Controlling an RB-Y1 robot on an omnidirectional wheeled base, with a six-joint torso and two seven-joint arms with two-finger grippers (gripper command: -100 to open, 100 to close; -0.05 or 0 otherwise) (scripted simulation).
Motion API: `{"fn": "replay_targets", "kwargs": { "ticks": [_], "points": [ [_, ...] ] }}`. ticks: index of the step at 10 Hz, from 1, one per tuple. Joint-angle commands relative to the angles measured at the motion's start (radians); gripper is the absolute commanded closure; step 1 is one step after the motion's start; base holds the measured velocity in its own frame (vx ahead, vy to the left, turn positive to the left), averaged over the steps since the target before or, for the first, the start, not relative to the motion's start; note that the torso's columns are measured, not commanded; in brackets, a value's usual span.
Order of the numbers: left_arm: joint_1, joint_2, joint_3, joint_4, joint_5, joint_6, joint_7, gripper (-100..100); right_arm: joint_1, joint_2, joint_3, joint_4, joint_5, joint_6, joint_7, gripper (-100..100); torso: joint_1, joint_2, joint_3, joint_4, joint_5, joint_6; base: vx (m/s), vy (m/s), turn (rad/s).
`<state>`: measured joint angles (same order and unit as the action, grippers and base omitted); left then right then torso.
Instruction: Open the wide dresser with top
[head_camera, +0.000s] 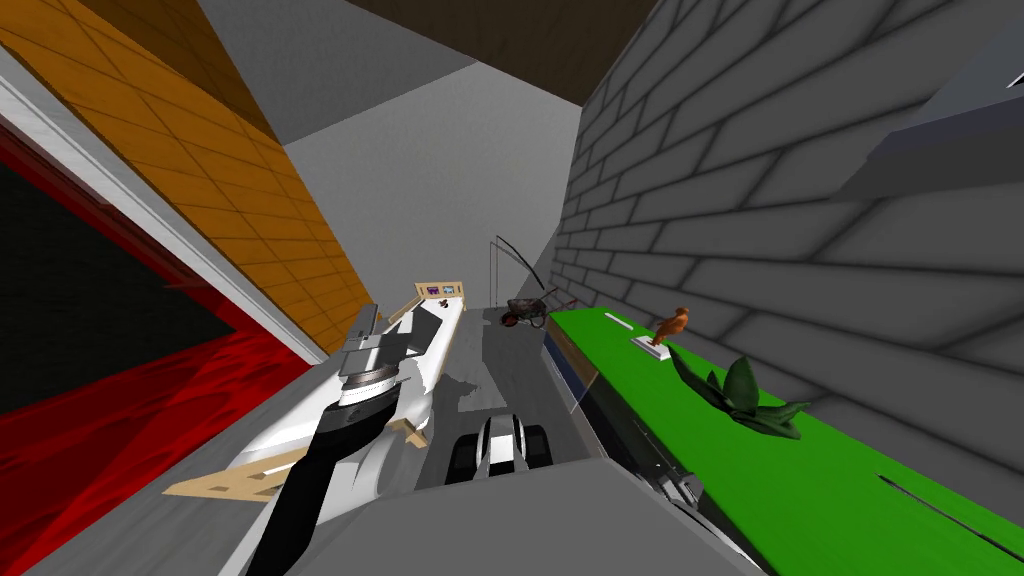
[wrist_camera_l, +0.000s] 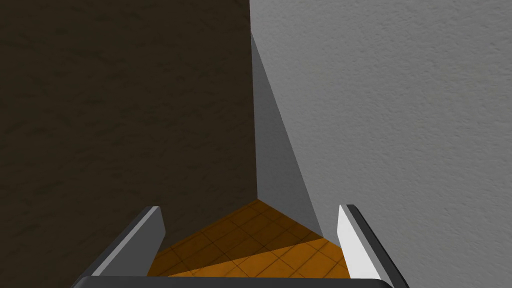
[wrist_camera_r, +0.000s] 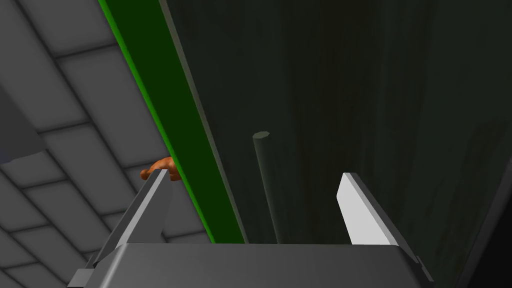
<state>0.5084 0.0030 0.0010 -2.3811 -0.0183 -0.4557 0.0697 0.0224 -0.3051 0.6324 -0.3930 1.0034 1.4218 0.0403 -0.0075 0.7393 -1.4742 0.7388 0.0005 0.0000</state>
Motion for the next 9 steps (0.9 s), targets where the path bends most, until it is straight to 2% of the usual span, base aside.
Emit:
{"fn": "replay_targets", "kwargs": {
  "ticks": [1,4,5,8,9],
  "points": [
    [0.0,0.0,0.0,0.0,0.0,0.0,0.0,0,-0.002,0.001,0.0,0.004,0.0,-0.003,-0.002,100,0.001,-0.001,-0.001,-0.001,-0.001,0.001,-0.003,0.007,0.0],
    [0.0,0.0,0.0,0.0,0.0,0.0,0.0,0,-0.011,-0.011,-0.003,-0.002,-0.003,-0.01,0.012,100,0.017,0.0,-0.002,0.0,0.004,0.0,-0.03,0.126,-0.006],
    [0.0,0.0,0.0,0.0,0.0,0.0,0.0,0,-0.021,-0.023,-0.006,-0.007,-0.007,-0.019,0.025,100,0.009,-0.001,-0.002,-0.001,0.001,0.0,-0.04,0.151,0.002],
    [0.0,0.0,0.0,0.0,0.0,0.0,0.0,0,-0.027,-0.031,-0.008,-0.008,-0.009,-0.024,0.031,100,0.009,-0.001,-0.001,-0.001,0.0,0.0,-0.044,0.17,-0.008],
    [0.0,0.0,0.0,0.0,0.0,0.0,0.0,0,-0.041,-0.059,-0.017,-0.004,-0.015,-0.039,0.044,-100,0.002,-0.003,-0.003,-0.001,-0.002,0.0,0.063,-0.029,0.029]
  ]
}}
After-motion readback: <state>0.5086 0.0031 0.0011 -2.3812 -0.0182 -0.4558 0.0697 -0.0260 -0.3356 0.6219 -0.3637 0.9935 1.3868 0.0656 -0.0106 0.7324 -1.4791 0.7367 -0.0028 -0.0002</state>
